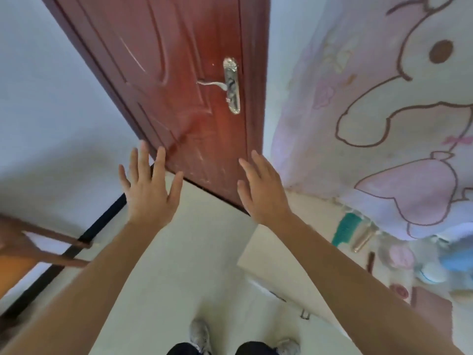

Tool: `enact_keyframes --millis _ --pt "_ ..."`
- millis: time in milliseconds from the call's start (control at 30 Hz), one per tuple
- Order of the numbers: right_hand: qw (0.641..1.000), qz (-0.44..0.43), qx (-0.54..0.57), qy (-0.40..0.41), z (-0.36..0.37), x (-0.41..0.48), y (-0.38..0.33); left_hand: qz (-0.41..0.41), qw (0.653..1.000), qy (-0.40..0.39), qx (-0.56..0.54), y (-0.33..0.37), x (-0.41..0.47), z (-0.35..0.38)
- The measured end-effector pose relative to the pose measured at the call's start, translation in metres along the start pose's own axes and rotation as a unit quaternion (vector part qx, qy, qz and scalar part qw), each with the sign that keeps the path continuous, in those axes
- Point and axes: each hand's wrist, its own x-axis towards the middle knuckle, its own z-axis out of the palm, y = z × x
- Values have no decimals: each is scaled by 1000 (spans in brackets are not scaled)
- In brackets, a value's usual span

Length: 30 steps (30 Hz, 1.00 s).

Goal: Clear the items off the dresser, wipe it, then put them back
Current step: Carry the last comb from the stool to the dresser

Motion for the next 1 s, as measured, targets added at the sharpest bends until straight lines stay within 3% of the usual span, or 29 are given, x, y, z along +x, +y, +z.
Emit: enact_keyframes --millis 500,667,1000 --pt "962 -245 41 -110 218 118 -396 -278 953 56 105 -414 -115 -160" --pt "940 -305 60 -143 286 127 -487 -335 933 47 125 -498 -145 -174" --pt "879 -403 61 -247 433 173 -601 -458 872 -43 169 -634 -182 -130"
